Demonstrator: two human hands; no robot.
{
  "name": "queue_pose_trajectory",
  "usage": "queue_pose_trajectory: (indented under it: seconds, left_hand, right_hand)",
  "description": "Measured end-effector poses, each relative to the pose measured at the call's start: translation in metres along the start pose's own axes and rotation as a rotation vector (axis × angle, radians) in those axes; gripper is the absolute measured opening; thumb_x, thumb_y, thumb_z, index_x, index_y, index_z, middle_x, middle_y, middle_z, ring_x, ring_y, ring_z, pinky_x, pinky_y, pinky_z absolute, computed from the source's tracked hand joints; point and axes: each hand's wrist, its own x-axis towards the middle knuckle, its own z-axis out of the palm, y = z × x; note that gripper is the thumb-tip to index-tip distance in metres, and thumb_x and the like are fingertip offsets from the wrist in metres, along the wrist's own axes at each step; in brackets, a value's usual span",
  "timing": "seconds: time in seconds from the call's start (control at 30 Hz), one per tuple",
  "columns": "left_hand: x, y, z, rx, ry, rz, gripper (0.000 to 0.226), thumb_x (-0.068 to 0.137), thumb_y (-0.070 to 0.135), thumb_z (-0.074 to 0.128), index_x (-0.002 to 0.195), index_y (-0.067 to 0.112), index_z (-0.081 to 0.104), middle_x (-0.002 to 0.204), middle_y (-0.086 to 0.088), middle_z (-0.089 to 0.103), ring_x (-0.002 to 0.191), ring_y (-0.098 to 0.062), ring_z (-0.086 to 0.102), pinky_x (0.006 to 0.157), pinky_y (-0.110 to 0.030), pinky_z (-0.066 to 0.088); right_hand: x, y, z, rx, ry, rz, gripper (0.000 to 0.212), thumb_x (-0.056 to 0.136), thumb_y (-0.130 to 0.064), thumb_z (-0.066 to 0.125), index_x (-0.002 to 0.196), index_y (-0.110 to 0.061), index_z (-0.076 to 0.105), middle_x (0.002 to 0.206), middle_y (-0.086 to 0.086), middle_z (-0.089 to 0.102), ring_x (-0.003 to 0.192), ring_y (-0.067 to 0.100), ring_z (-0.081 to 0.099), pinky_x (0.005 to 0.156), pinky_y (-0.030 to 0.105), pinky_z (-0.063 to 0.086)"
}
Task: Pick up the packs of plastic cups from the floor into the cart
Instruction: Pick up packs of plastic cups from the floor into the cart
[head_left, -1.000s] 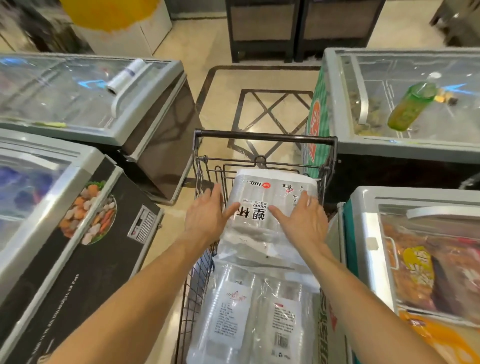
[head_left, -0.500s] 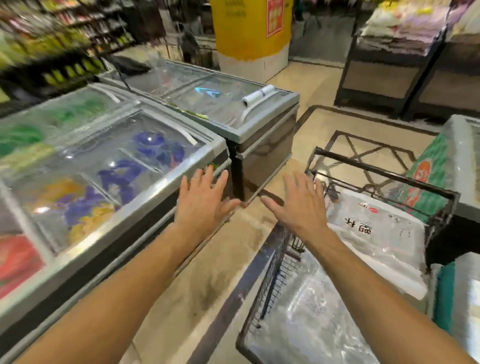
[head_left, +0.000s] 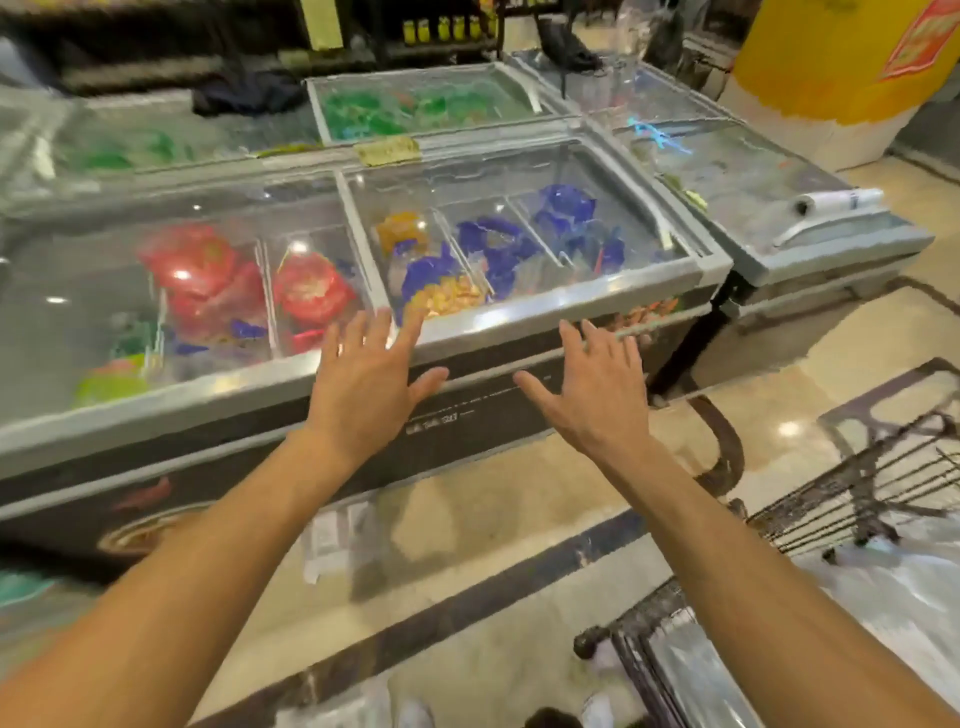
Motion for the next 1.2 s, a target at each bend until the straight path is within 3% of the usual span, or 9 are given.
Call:
queue_pose_trajectory:
  seconds: [0.13,0.4,0.53,0.67,0.8,0.93,1.07,1.2]
  left_hand:
    - [-0.047,-0.088,0.04,-0.046,-0.086,-0.167,0.08,0.099,0.067,0.046,0.161,0.018,0.043,0.156,-0.021,0.053,0.141,-0.047,0.049,0.115,-0.062,0.041]
    - [-0.103,-0.179,0.186,-0.111,-0.212,-0.39,0.082,0.103,0.067,0.034,0.165,0.015,0.041,0.158,-0.02,0.053,0.138,-0.043,0.055,0.113,-0.056,0.046]
    - [-0.109,-0.215,0.325,-0.173,-0.297,-0.497,0.086,0.102,0.071,0.035,0.168,0.016,0.033,0.162,-0.018,0.05,0.143,-0.04,0.051,0.116,-0.056,0.045]
    - [-0.115,-0.241,0.482,-0.168,-0.374,-0.549,0.086,0.103,0.074,0.02,0.17,0.02,0.028,0.166,-0.016,0.045,0.143,-0.04,0.052,0.116,-0.055,0.045]
    - [-0.122,-0.265,0.631,-0.151,-0.375,-0.58,0.087,0.103,0.075,0.018,0.169,0.019,0.027,0.162,-0.017,0.048,0.143,-0.039,0.051,0.115,-0.053,0.043]
    - [-0.138,-0.276,0.781,-0.202,-0.429,-0.688,0.096,0.101,0.073,0.03,0.172,0.011,0.013,0.172,-0.017,0.033,0.15,-0.04,0.043,0.117,-0.051,0.038]
    - [-0.149,-0.282,0.899,-0.244,-0.47,-0.758,0.1,0.099,0.076,0.024,0.171,0.009,0.011,0.173,-0.017,0.028,0.151,-0.04,0.038,0.118,-0.052,0.036]
    - [-0.149,-0.296,0.98,-0.3,-0.426,-0.803,0.109,0.097,0.086,0.022,0.168,0.003,0.018,0.168,-0.024,0.033,0.146,-0.046,0.042,0.116,-0.058,0.041]
  right_hand:
    - [-0.007,-0.075,0.062,0.035,-0.112,-0.072,0.093,0.099,-0.077,0.046,0.165,-0.012,0.036,0.166,0.016,0.043,0.156,0.033,0.036,0.131,0.054,0.02]
    - [0.004,-0.166,0.229,0.086,-0.361,-0.211,0.093,0.101,-0.078,0.039,0.166,-0.012,0.031,0.166,0.011,0.044,0.153,0.028,0.04,0.13,0.049,0.026]
    - [0.019,-0.192,0.367,0.074,-0.475,-0.241,0.097,0.1,-0.079,0.037,0.168,-0.01,0.025,0.167,0.012,0.041,0.151,0.029,0.041,0.125,0.046,0.031]
    - [0.027,-0.211,0.526,0.078,-0.514,-0.209,0.108,0.093,-0.087,0.027,0.166,-0.008,0.027,0.153,0.014,0.052,0.136,0.034,0.052,0.112,0.046,0.042]
    - [0.027,-0.218,0.679,0.091,-0.553,-0.214,0.102,0.097,-0.08,0.043,0.165,-0.007,0.025,0.153,0.016,0.049,0.138,0.036,0.05,0.112,0.046,0.042]
    - [0.014,-0.217,0.835,0.109,-0.574,-0.156,0.106,0.092,-0.082,0.047,0.164,-0.009,0.023,0.155,0.016,0.045,0.138,0.038,0.049,0.112,0.048,0.043]
    - [0.004,-0.216,0.952,0.192,-0.587,-0.077,0.111,0.085,-0.086,0.043,0.164,-0.01,0.025,0.154,0.013,0.045,0.14,0.036,0.046,0.115,0.048,0.04]
    - [0.005,-0.225,1.035,0.274,-0.511,-0.062,0.107,0.081,-0.088,0.048,0.153,-0.01,0.035,0.144,0.012,0.054,0.128,0.035,0.055,0.1,0.049,0.052]
